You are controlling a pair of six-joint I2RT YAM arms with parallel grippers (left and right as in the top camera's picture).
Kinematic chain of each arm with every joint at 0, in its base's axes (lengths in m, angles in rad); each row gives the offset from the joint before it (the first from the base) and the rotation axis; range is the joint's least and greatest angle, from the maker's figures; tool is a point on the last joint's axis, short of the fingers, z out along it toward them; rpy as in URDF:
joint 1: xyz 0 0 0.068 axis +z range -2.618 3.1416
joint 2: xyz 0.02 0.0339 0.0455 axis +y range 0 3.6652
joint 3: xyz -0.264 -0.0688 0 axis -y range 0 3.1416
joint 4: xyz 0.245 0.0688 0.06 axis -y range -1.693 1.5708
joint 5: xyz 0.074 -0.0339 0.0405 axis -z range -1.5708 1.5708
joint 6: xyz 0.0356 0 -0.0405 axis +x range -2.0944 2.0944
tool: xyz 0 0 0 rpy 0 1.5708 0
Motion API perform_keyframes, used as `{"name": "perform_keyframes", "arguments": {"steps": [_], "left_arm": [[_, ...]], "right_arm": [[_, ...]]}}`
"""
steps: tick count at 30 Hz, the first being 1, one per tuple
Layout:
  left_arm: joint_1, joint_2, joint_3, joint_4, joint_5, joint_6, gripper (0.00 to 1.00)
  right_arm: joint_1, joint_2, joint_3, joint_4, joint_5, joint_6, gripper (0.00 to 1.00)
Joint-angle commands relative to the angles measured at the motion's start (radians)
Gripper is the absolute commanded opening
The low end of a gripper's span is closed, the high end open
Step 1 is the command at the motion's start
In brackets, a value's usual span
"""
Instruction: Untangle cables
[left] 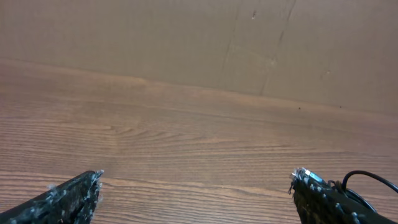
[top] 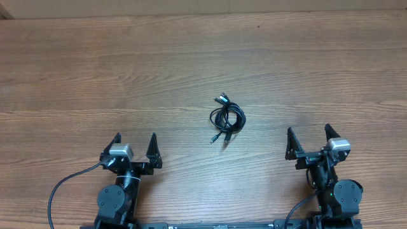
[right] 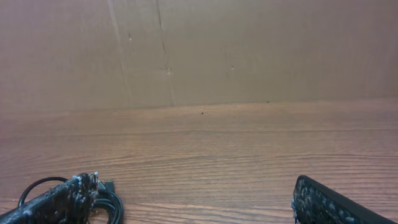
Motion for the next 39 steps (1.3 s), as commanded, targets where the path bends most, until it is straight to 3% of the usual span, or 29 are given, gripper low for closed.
{"name": "perform_keyframes", "arguments": {"steps": [1, 23, 39], "left_arm": [[-0.005, -0.011, -0.004, -0.001, 0.002, 0.015, 1.00], [-0.005, -0.011, -0.004, -0.001, 0.002, 0.014, 1.00], [-0.005, -0.011, -0.004, -0.001, 0.002, 0.014, 0.99]], "right_arm": [[-0.005, -0.006, -0.010, 0.004, 0.008, 0.007, 1.00], [-0.007, -0.006, -0.010, 0.017, 0.003, 0.000, 1.00], [-0.007, -0.006, -0.002, 0.295, -0.089, 0.056, 1.00]]}}
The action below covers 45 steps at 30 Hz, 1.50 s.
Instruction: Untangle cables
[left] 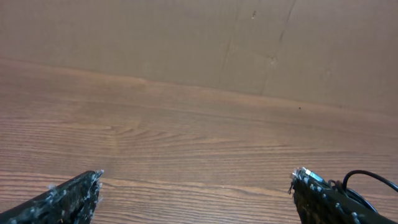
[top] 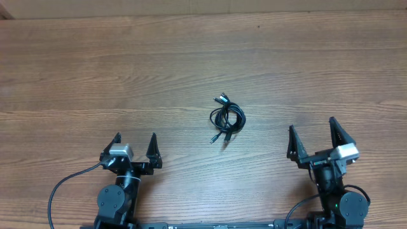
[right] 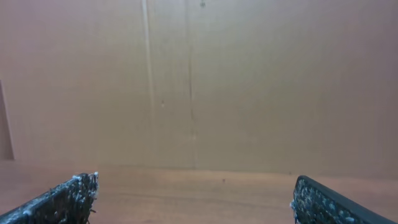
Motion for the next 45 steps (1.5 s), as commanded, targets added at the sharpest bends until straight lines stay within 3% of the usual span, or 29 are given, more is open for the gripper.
{"name": "perform_keyframes", "arguments": {"steps": [1, 13, 28, 37, 45], "left_arm": [[-0.005, -0.011, -0.004, -0.001, 0.002, 0.012, 0.99], [-0.005, -0.011, -0.004, -0.001, 0.002, 0.012, 1.00], [-0.005, -0.011, -0.004, -0.001, 0.002, 0.012, 0.99], [-0.005, -0.011, -0.004, -0.001, 0.002, 0.012, 1.00], [-0.005, -0.011, -0.004, -0.001, 0.002, 0.012, 1.00]], "right_arm": [[-0.007, -0.006, 0.004, 0.017, -0.008, 0.032, 1.00], [-0.007, -0.006, 0.099, 0.009, -0.009, 0.032, 1.00], [-0.007, 0.048, 0.369, -0.245, -0.009, 0.032, 1.00], [-0.007, 0.208, 0.527, -0.367, -0.009, 0.031, 1.00], [-0.007, 0.475, 0.731, -0.539, -0.033, 0.027, 1.00]]}}
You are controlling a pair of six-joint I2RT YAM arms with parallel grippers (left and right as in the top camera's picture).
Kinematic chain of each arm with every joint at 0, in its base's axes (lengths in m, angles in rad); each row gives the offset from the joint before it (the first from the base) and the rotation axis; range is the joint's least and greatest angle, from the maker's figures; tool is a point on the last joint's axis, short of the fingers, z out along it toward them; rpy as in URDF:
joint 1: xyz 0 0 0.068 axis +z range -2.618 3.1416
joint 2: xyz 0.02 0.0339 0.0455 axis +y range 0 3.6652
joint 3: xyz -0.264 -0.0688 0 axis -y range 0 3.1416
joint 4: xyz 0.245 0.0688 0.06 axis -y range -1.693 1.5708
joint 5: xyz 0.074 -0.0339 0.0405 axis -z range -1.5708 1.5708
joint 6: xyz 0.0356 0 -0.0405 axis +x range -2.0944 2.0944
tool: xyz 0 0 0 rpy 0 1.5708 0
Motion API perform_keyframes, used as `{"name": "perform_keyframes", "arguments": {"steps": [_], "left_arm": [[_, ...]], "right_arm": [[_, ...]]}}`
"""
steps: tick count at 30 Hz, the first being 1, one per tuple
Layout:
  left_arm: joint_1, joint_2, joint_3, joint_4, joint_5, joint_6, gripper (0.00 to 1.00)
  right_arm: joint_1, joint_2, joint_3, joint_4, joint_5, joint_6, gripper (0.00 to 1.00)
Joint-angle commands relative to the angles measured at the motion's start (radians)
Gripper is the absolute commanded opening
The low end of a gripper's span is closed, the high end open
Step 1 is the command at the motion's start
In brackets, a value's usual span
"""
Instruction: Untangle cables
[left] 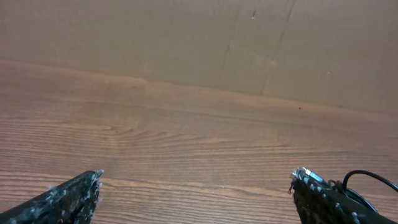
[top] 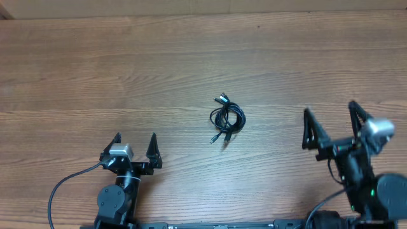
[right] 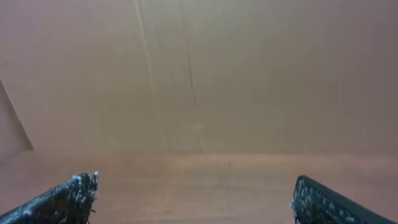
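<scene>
A small tangle of black cables (top: 226,119) lies coiled near the middle of the wooden table (top: 95,76), with plug ends sticking out at its top and bottom left. My left gripper (top: 135,145) rests open near the front edge, well to the left of the tangle; a loop of the cables (left: 367,177) peeks past its right finger in the left wrist view. My right gripper (top: 332,121) is open and raised, to the right of the tangle. The right wrist view shows only table and wall, no cables.
A brown cardboard wall (left: 186,37) stands along the table's far edge. A black supply cable (top: 63,184) loops from the left arm's base at the front left.
My right gripper has moved further from the front edge and to the right, and appears larger in the overhead view. The left gripper and the cables have not moved.
Both grippers stood open near the front edge, the tangle between them, part of it visible past the right gripper's left finger. Then the right gripper pointed higher and lost sight of the cables. Now it stands further forward and right, still open.
</scene>
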Motion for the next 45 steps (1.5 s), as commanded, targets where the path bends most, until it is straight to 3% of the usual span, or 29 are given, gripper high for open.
{"name": "perform_keyframes", "arguments": {"steps": [1, 11, 20, 21, 23, 24, 26, 27, 31, 36, 45], "left_arm": [[-0.005, -0.011, -0.004, -0.001, 0.002, 0.012, 1.00], [-0.005, -0.011, -0.004, -0.001, 0.002, 0.012, 1.00], [-0.005, -0.011, -0.004, -0.001, 0.002, 0.012, 1.00], [-0.005, -0.011, -0.004, -0.001, 0.002, 0.012, 0.99], [-0.005, -0.011, -0.004, 0.000, 0.002, 0.012, 1.00], [-0.005, -0.011, -0.004, -0.001, 0.002, 0.012, 0.99], [-0.005, -0.011, -0.004, -0.001, 0.002, 0.012, 1.00], [-0.005, -0.011, -0.004, -0.001, 0.002, 0.012, 1.00], [-0.005, -0.011, -0.004, -0.001, 0.002, 0.012, 1.00], [-0.005, -0.011, -0.004, 0.000, 0.002, 0.012, 0.99], [-0.005, -0.011, -0.004, -0.001, 0.002, 0.012, 0.99]], "right_arm": [[-0.007, 0.119, 0.102, -0.044, -0.030, 0.003, 1.00], [-0.007, 0.535, 0.290, -0.111, -0.143, 0.004, 1.00], [-0.007, 0.780, 0.304, 0.006, -0.396, 0.005, 1.00], [-0.007, 0.798, 0.304, 0.008, -0.421, 0.005, 0.96], [-0.007, 0.830, 0.304, -0.003, -0.438, 0.005, 0.70], [-0.007, 0.847, 0.304, -0.013, -0.437, 0.005, 0.49], [-0.006, 0.873, 0.304, -0.032, -0.437, 0.005, 0.23], [-0.002, 0.887, 0.304, -0.038, -0.437, 0.005, 0.19], [0.037, 0.946, 0.303, -0.047, -0.426, 0.004, 0.18], [0.119, 1.032, 0.303, -0.065, -0.300, 0.004, 0.32], [0.211, 1.165, 0.303, -0.080, -0.204, 0.004, 0.38]]}}
